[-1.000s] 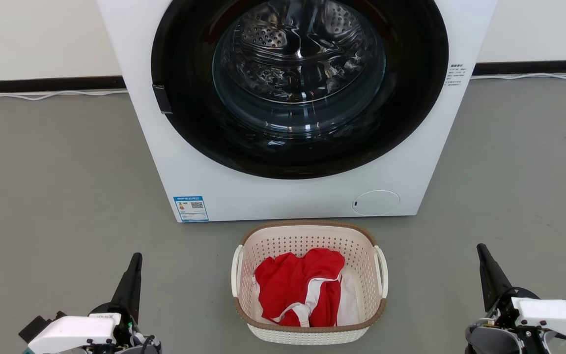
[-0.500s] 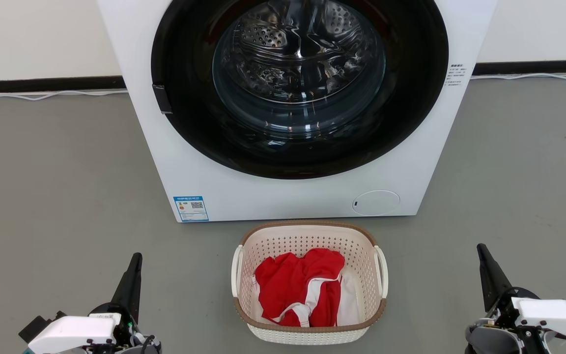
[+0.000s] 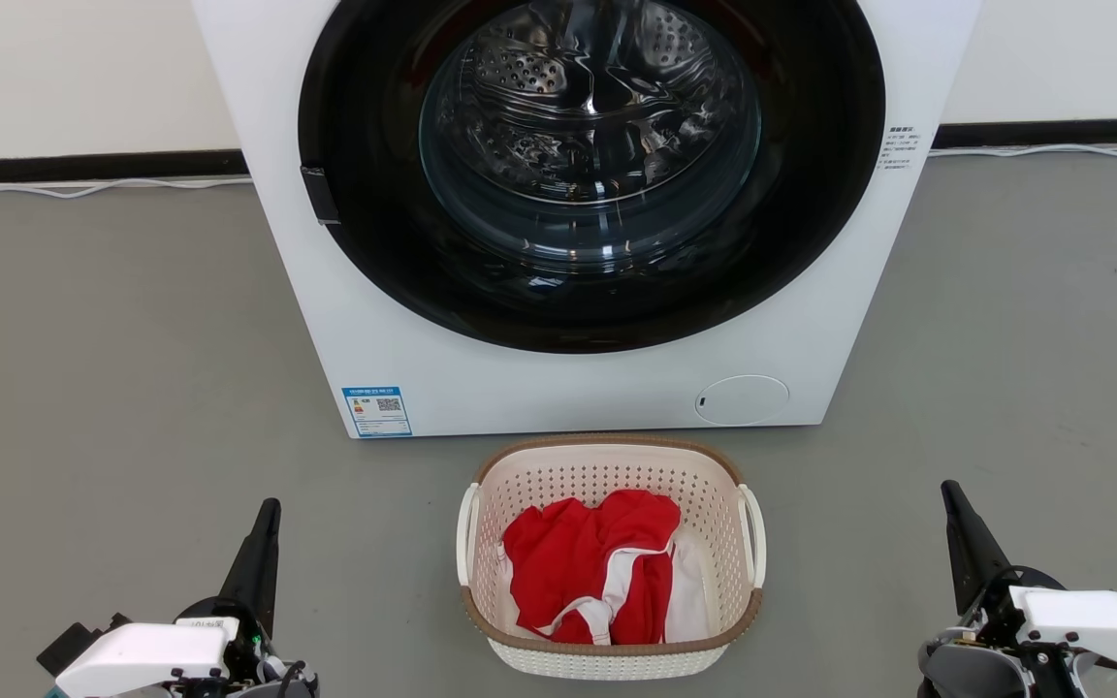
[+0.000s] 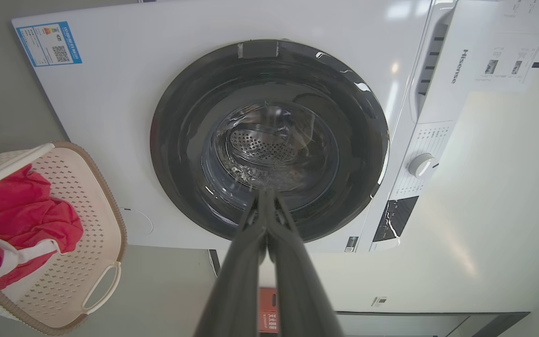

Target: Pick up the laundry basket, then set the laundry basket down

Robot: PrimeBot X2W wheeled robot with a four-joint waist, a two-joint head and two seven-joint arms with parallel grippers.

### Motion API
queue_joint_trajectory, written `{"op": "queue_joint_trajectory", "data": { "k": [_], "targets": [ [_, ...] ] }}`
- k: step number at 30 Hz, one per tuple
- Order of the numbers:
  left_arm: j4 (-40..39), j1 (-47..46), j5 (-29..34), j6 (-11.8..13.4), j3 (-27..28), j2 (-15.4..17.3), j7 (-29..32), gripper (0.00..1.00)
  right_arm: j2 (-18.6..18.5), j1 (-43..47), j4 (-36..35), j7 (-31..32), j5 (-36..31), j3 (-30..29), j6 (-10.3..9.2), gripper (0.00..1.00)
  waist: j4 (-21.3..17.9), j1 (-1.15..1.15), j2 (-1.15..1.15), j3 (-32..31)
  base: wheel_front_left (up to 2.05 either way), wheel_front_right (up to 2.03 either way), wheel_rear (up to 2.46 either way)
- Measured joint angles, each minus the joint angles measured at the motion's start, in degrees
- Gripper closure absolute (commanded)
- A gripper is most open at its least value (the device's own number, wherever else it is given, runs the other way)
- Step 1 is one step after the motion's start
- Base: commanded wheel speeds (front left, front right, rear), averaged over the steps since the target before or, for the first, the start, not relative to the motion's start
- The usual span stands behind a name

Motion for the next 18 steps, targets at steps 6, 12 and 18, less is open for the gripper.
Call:
{"op": "queue_joint_trajectory", "data": {
  "k": [6,12,18],
  "targets": [
    [0.00,0.00,0.00,0.00,0.00,0.00,0.00,1.00,0.00,0.00,0.00,0.00,-0.01,0.00,0.00,1.00,0.00,0.00,0.00,0.00,0.00,0.00,0.00],
    [0.00,0.00,0.00,0.00,0.00,0.00,0.00,1.00,0.00,0.00,0.00,0.00,-0.01,0.00,0.00,1.00,0.00,0.00,0.00,0.00,0.00,0.00,0.00],
    [0.00,0.00,0.00,0.00,0.00,0.00,-0.01,1.00,0.00,0.00,0.00,0.00,0.00,0.00,0.00,1.00,0.00,0.00,0.00,0.00,0.00,0.00,0.00]
  ]
}}
